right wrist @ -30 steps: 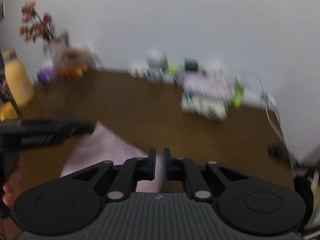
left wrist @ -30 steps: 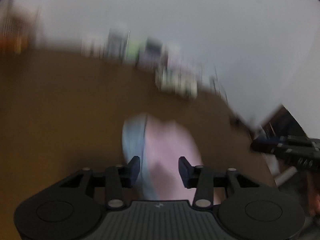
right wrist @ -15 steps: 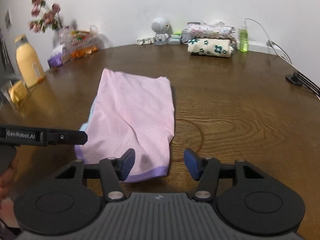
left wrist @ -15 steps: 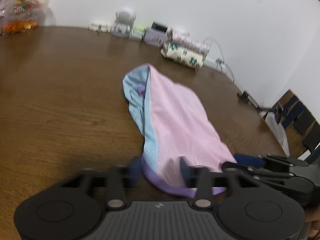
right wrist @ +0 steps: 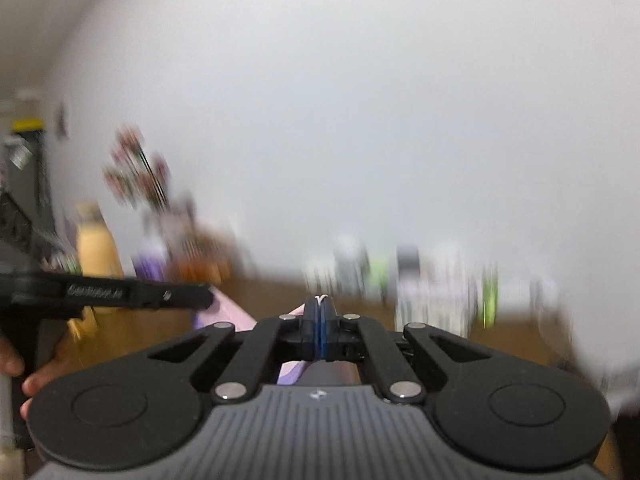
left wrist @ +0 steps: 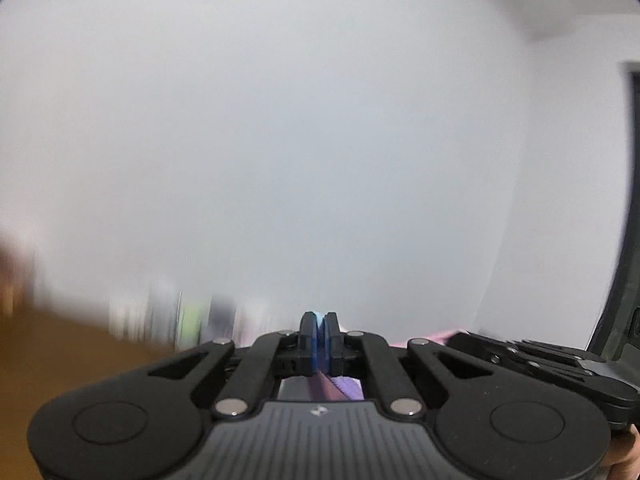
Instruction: Fold clothes
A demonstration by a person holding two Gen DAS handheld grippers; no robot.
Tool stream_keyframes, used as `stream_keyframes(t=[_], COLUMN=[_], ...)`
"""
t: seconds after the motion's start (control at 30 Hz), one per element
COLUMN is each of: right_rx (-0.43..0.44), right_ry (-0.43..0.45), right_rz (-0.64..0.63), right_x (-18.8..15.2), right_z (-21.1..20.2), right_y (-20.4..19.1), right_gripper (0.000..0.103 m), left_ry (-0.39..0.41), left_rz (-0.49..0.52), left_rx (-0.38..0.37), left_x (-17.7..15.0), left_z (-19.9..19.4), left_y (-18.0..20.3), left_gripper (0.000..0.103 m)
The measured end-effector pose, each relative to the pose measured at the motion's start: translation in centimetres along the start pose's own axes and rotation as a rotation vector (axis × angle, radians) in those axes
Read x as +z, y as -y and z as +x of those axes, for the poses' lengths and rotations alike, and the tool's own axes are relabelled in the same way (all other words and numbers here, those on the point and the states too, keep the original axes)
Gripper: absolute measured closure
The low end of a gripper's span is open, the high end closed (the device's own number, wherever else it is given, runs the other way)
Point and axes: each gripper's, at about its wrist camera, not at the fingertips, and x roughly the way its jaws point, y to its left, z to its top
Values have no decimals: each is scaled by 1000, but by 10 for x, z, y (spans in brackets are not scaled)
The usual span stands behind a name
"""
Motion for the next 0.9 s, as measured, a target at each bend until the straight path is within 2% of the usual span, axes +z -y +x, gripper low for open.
stream_keyframes(t=[0.1,0.17,0.2,0.33,0.4,0.53,0.57,0.63,0.7,0.73,0.77,0.8,0.83,0.87,0.9], right_rx=[-2,-4,-20,-65,-70,-78,-80,-99,-124,-139,-164,-201,-258,-319,-333], right_ry=[158,264,292,333,299,225,206,117,4,-54,-127,-207,-282,-356,-397], right_rz=[-77,-128,-150,-205,-188,-149,-140,-86,-25,8,27,35,24,11,9], right_x=[73,121,135,168,167,161,160,143,118,102,85,63,40,16,-5], right_z=[-44,-74,-81,-90,-73,-36,-27,17,71,101,133,166,193,220,228], right_y=[-17,-29,-34,-44,-32,-6,1,24,46,58,68,78,89,100,109], right_gripper=[102,102,102,102,102,102,102,102,102,101,90,80,55,50,50], left_ry=[146,182,200,258,252,144,99,-6,-127,-189,-255,-322,-388,-470,-513], left_rz=[86,118,130,163,158,117,107,81,44,24,-3,-28,-52,-91,-102], left_rx=[-56,-85,-83,-72,-64,-26,-6,49,120,154,187,223,260,283,277], left_x=[70,98,105,127,131,119,109,84,50,31,6,-18,-41,-68,-86], left_z=[-39,-53,-57,-68,-60,-9,12,62,120,150,179,197,214,224,218], left_y=[31,48,53,66,60,29,19,-6,-36,-52,-73,-92,-110,-131,-145], left_gripper=[101,101,101,101,101,101,101,101,96,83,66,61,60,60,60])
